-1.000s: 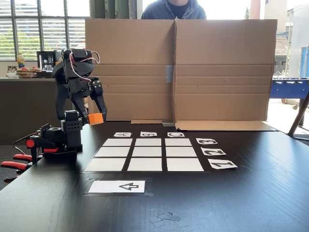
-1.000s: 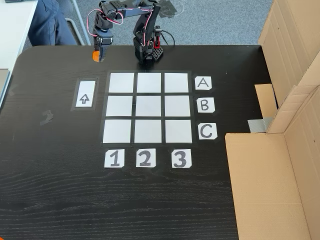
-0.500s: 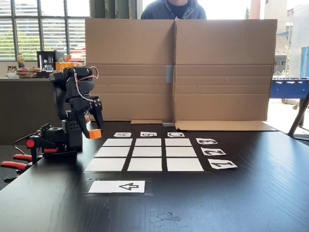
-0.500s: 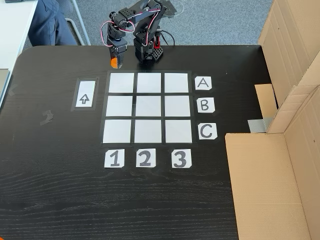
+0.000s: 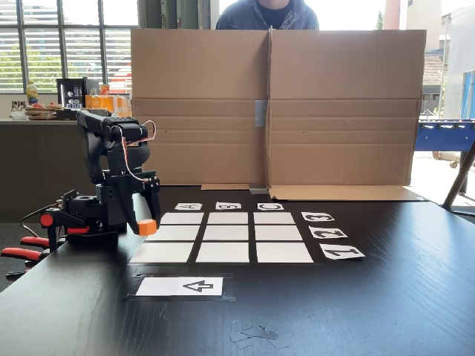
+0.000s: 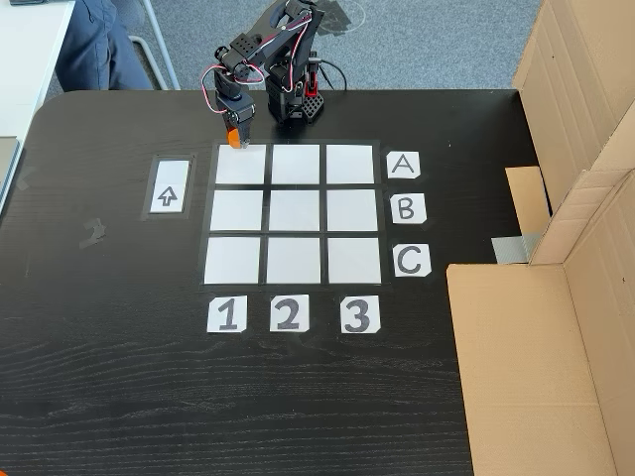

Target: Pick up the round, orange token and place it in the grid on square A1.

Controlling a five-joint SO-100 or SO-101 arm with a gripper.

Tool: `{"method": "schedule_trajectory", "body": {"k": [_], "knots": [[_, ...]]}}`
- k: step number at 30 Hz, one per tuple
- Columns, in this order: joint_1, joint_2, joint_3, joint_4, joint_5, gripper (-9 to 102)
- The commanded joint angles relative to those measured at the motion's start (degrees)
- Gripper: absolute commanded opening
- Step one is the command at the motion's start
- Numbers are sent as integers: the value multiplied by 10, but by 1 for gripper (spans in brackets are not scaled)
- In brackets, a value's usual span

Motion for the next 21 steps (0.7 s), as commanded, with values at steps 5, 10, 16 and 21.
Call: {"method": "schedule_trajectory", "body": {"k": [5, 10, 16, 21], "knots": [[-11, -37, 5, -40, -4, 12], [-35, -59, 5, -54, -4, 12], [-47, -87, 5, -92, -1, 12], [-46, -110, 4, -120, -1, 12]]}}
